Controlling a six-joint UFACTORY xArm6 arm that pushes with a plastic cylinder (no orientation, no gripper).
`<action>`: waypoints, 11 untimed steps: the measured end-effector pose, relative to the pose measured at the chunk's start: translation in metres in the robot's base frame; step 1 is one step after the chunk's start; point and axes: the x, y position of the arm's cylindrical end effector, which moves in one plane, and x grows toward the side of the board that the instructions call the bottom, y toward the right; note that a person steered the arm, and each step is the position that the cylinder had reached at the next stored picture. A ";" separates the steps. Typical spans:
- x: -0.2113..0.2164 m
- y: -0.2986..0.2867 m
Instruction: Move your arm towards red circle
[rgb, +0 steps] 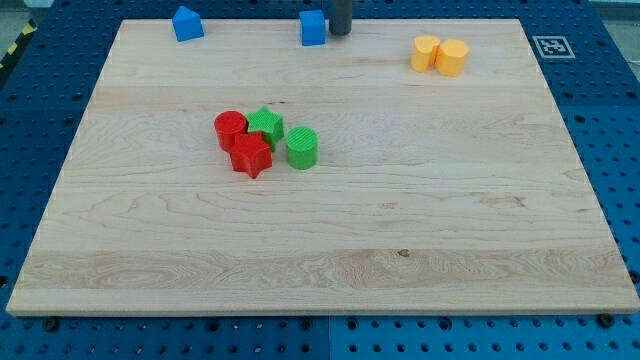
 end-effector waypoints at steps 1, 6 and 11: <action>0.000 0.033; 0.065 0.001; 0.228 -0.232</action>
